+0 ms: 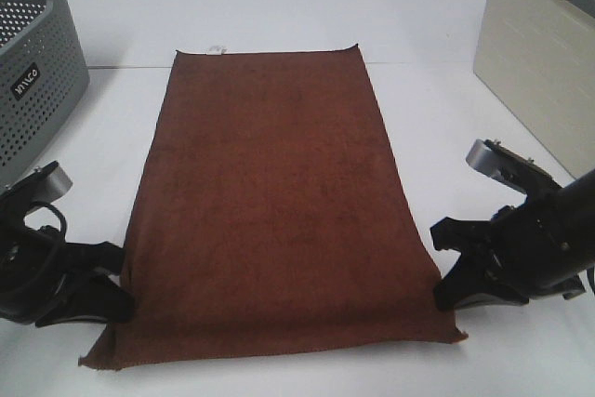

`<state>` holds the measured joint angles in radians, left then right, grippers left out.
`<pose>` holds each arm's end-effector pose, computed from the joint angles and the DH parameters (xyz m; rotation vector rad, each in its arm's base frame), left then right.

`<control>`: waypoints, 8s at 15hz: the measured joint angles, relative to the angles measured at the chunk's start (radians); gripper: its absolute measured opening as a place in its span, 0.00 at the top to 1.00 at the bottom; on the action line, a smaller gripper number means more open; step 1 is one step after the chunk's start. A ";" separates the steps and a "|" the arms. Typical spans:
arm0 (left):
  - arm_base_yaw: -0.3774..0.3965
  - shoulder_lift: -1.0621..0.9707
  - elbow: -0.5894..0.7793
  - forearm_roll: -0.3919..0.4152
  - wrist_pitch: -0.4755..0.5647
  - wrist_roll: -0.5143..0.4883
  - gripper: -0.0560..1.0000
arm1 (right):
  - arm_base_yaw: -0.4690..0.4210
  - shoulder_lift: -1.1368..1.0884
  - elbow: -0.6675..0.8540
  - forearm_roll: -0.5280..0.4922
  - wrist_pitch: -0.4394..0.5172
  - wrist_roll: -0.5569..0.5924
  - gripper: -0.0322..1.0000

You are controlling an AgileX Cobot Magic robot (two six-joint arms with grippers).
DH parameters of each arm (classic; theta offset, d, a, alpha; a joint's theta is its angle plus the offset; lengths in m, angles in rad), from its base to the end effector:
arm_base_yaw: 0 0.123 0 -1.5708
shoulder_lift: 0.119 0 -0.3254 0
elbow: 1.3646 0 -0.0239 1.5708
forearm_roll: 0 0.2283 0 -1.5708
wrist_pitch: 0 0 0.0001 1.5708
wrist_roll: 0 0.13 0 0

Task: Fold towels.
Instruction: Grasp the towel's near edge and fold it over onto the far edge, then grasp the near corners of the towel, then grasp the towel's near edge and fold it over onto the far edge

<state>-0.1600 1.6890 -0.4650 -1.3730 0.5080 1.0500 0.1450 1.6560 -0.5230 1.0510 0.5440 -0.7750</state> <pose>0.2178 -0.0980 0.1340 -0.0738 2.8323 -0.8048 0.2170 0.0908 0.1431 0.0083 2.9065 0.7381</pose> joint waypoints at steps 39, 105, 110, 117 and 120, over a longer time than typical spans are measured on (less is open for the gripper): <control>0.001 0.809 -1.460 0.062 -0.353 -0.226 0.94 | -0.003 0.927 -1.761 -0.485 0.146 0.390 0.97; 0.056 0.450 -0.960 0.777 0.321 -0.776 0.94 | -0.006 0.534 -0.927 -0.444 0.304 0.468 0.97; 0.052 0.309 -0.678 0.779 0.246 -0.773 0.94 | -0.002 0.419 -0.730 -0.404 0.290 0.422 0.97; 0.052 0.308 -0.778 0.777 0.202 -0.814 0.94 | 0.005 0.401 -0.791 -0.394 0.286 0.381 0.97; 0.052 0.314 -0.884 0.782 0.140 -0.852 0.94 | 0.005 0.456 -0.984 -0.395 0.302 0.382 0.97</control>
<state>-0.1080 2.0030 -1.3490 -0.5910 0.6480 0.1980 0.1500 2.1120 -1.5070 0.6560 0.8460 -0.3930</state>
